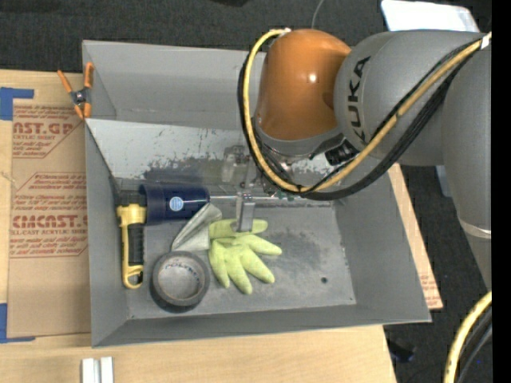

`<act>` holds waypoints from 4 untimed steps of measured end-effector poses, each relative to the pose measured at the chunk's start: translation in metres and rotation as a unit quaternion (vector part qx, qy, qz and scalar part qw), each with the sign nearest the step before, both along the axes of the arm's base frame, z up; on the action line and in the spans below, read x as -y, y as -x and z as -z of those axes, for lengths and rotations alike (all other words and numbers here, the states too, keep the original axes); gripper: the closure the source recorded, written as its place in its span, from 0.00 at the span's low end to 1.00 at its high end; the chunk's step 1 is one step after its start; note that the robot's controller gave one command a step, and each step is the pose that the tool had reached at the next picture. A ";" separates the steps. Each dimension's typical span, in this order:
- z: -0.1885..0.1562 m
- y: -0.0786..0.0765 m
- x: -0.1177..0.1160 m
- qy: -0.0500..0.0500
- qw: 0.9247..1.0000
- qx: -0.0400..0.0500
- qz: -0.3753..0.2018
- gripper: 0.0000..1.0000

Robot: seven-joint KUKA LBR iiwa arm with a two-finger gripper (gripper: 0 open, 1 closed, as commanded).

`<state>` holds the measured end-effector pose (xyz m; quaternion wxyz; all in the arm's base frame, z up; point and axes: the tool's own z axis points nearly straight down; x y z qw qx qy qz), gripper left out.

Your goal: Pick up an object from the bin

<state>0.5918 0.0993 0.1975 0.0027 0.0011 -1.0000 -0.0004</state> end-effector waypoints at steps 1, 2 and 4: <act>-0.005 -0.002 0.001 0.000 1.000 0.004 0.001 0.00; 0.072 0.002 0.012 -0.001 1.000 0.005 0.007 0.00; 0.081 -0.002 0.013 -0.002 1.000 0.011 0.007 1.00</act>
Offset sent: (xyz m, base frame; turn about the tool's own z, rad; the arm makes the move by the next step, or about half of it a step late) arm -0.0041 -0.0169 -0.0918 0.0188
